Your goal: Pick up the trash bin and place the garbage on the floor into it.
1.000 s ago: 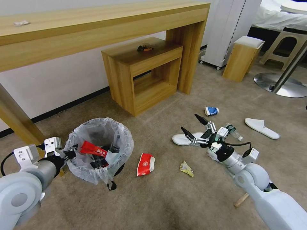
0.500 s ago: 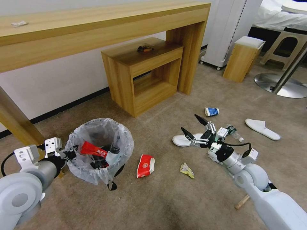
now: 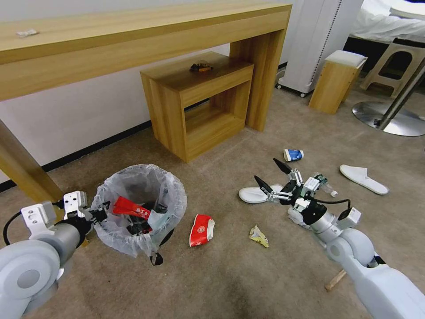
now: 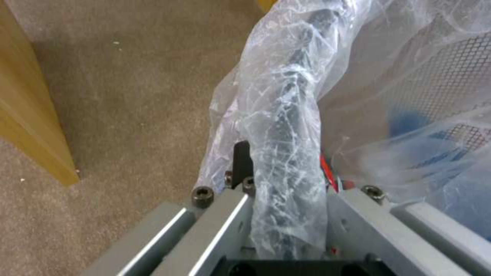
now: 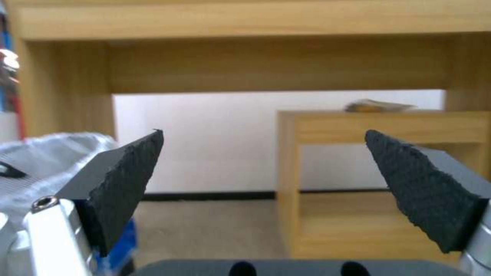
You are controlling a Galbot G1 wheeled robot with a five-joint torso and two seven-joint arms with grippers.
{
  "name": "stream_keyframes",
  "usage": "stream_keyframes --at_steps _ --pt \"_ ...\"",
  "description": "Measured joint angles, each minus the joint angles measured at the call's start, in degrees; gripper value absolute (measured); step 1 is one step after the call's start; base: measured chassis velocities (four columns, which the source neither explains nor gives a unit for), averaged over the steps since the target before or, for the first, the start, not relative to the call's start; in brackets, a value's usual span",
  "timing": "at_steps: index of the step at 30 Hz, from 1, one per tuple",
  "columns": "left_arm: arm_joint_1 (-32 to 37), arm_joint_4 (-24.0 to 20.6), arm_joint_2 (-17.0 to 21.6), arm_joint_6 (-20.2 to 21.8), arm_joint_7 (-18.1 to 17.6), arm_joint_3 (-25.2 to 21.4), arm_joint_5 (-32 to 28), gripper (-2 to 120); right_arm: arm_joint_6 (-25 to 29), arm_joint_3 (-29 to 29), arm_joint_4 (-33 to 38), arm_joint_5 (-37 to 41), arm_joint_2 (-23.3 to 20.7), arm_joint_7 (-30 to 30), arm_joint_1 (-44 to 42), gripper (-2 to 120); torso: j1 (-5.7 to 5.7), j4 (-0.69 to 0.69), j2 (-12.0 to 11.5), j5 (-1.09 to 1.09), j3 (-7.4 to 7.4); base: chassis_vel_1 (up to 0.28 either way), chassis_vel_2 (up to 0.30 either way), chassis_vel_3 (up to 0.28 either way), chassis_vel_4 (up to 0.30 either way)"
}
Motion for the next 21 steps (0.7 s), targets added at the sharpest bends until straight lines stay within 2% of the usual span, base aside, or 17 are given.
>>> stream_keyframes --at_steps 8,21 --pt "-0.37 -0.15 0.26 0.0 0.41 0.1 -0.03 0 -0.98 6.7 2.4 -2.91 -3.89 5.22 -6.65 100 0.0 0.0 0.0 0.0 0.0 0.0 0.0 0.0 0.0" --pt "-0.61 0.33 0.48 0.0 1.2 -0.04 -0.3 0 -1.24 10.82 3.12 -2.94 -6.41 7.43 -8.52 100 0.0 0.0 0.0 0.0 0.0 0.0 0.0 0.0 0.0"
